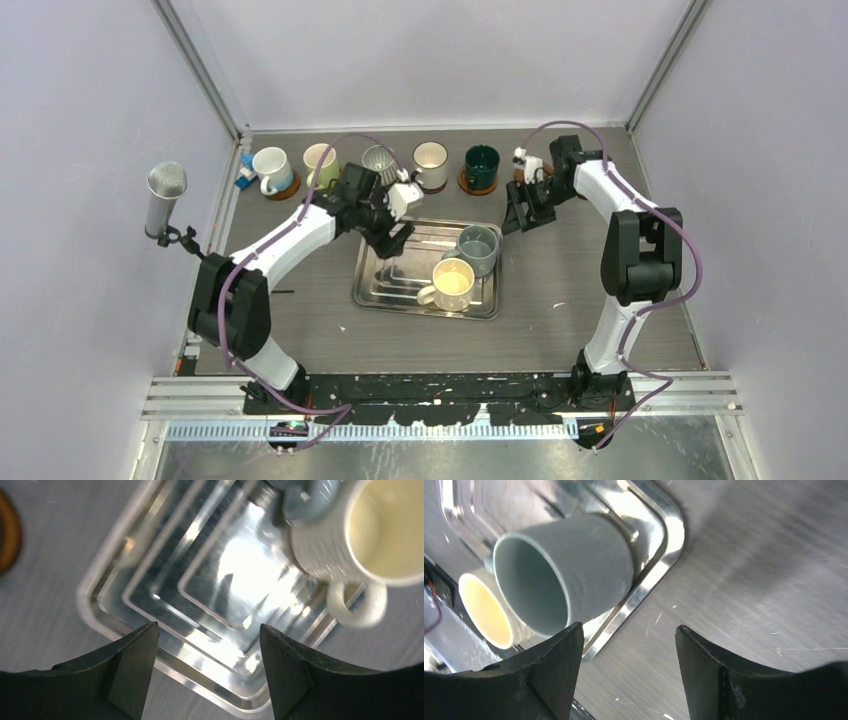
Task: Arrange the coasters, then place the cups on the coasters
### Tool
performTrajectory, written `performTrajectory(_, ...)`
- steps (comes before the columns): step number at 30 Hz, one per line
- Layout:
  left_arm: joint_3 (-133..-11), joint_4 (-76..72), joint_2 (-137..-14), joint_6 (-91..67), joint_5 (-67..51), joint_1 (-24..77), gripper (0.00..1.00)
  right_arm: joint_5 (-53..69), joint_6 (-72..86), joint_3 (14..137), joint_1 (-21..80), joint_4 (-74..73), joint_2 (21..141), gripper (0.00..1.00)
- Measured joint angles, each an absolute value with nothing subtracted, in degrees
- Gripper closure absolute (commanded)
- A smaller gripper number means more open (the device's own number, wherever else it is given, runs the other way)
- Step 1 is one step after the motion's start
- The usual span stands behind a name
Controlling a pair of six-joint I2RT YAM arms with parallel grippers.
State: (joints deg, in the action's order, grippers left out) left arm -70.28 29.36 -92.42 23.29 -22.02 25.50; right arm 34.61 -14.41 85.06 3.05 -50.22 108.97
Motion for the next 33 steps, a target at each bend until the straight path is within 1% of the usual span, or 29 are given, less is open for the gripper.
performTrajectory(4, -66.2, 32.4, -90.7, 28.8, -24.5, 26.5, 0.27, 34.9, -19.8, 81.3, 4.6, -53.1, 106.3, 0.29)
performTrajectory(10, -65.2, 30.5, -91.1, 28.5, -25.8, 26.5, 0.33, 34.8, -25.1, 75.9, 6.6, -55.9, 102.3, 0.31)
performTrajectory(18, -65.3, 25.1, -95.3, 25.9, -25.7, 26.5, 0.39, 34.8, -24.1, 74.3, 11.7, -53.2, 101.9, 0.37)
performTrajectory(26, -65.3, 23.2, -95.7, 25.7, -25.5, 26.5, 0.43, 35.6, -20.0, 79.4, 13.8, -49.3, 106.8, 0.43)
performTrajectory(33, -63.0, 21.1, -94.9, 25.6, -25.3, 26.5, 0.50, 36.3, -19.6, 87.1, 16.2, -46.3, 113.3, 0.44)
